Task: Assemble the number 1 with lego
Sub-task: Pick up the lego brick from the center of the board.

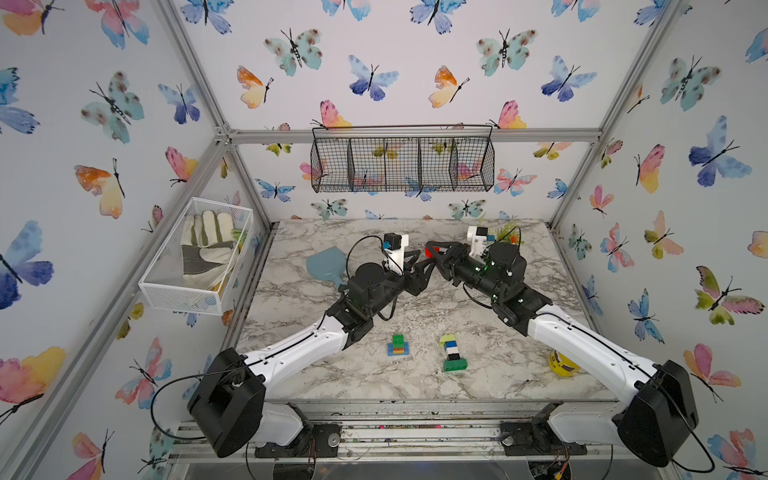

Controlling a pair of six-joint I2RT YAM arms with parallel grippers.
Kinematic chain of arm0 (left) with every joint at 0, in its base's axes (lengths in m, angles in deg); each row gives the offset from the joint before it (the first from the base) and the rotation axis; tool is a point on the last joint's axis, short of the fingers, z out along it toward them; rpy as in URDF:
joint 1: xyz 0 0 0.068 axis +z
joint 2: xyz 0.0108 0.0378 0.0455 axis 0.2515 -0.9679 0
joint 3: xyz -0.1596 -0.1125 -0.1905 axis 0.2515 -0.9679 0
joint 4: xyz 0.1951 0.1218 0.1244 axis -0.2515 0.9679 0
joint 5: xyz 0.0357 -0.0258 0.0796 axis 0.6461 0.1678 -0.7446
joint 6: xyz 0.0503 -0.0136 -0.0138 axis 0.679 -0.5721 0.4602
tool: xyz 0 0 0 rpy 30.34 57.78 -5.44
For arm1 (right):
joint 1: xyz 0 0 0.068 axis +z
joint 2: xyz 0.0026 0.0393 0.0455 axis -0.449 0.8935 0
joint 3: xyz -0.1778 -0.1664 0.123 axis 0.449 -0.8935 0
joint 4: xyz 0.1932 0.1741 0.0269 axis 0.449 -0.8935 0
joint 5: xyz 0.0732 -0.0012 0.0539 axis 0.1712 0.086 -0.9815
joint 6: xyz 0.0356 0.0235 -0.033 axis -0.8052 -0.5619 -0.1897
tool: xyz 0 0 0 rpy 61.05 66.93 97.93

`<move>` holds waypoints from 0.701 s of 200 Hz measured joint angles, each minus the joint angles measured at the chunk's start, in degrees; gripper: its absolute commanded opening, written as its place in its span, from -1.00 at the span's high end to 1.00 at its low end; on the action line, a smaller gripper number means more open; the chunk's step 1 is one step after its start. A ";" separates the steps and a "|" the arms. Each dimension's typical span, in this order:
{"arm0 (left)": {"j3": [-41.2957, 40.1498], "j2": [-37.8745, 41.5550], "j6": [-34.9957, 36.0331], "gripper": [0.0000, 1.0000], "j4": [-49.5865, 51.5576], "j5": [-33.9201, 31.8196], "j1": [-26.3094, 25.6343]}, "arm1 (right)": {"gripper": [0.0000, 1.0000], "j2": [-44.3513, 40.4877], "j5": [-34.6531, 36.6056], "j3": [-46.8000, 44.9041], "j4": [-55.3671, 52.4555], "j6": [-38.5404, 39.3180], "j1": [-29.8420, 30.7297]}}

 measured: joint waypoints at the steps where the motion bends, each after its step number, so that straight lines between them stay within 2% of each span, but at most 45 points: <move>1: 0.00 -0.02 -0.02 0.00 -0.02 0.00 0.00 | 0.71 0.00 -0.02 0.00 0.00 -0.02 0.00; 80: -0.02 -0.33 3.21 0.24 -2.78 -0.09 -0.02 | 0.69 0.74 -0.52 -0.07 1.77 -1.55 0.50; 140: -0.04 -0.33 7.28 0.42 -2.60 -0.70 0.00 | 0.47 0.83 -0.26 -0.42 2.01 -1.62 0.50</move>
